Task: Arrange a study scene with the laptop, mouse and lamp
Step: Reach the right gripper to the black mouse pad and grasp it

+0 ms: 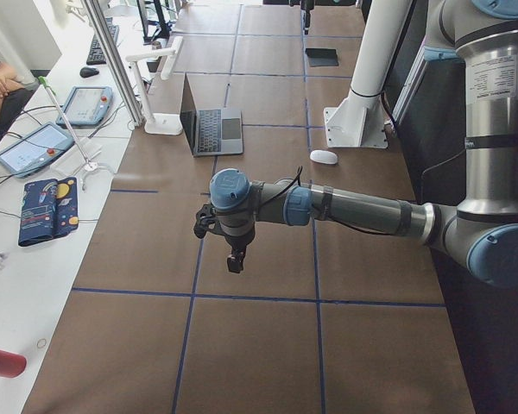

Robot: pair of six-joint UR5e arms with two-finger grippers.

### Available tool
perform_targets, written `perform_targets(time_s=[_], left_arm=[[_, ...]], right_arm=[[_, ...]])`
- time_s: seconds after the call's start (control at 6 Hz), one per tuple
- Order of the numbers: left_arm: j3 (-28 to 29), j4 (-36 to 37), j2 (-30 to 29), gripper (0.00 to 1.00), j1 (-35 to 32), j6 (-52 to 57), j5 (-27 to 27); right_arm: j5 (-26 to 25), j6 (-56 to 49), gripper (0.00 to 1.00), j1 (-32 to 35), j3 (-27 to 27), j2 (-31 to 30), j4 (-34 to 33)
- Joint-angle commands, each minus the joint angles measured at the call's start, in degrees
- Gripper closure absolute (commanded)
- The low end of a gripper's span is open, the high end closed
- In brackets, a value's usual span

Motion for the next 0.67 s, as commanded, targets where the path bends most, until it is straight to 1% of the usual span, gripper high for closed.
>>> perform_targets(time_s=[0.0,0.17,0.5], left_arm=[[-0.1,0.0,0.1,0.00,0.0,0.0,0.0],[0.0,0.0,0.1,0.00,0.0,0.1,0.0],[-0.1,0.0,0.1,0.00,0.0,0.3,0.0]], right_arm=[[-13.6,11.9,0.01,-16.9,-0.2,-0.1,1.9],[-18.1,16.1,0.02,-22.9,-0.2,0.0,2.1],[-18.4,18.3,0.18,-26.6,-1.6,0.2,2.8]])
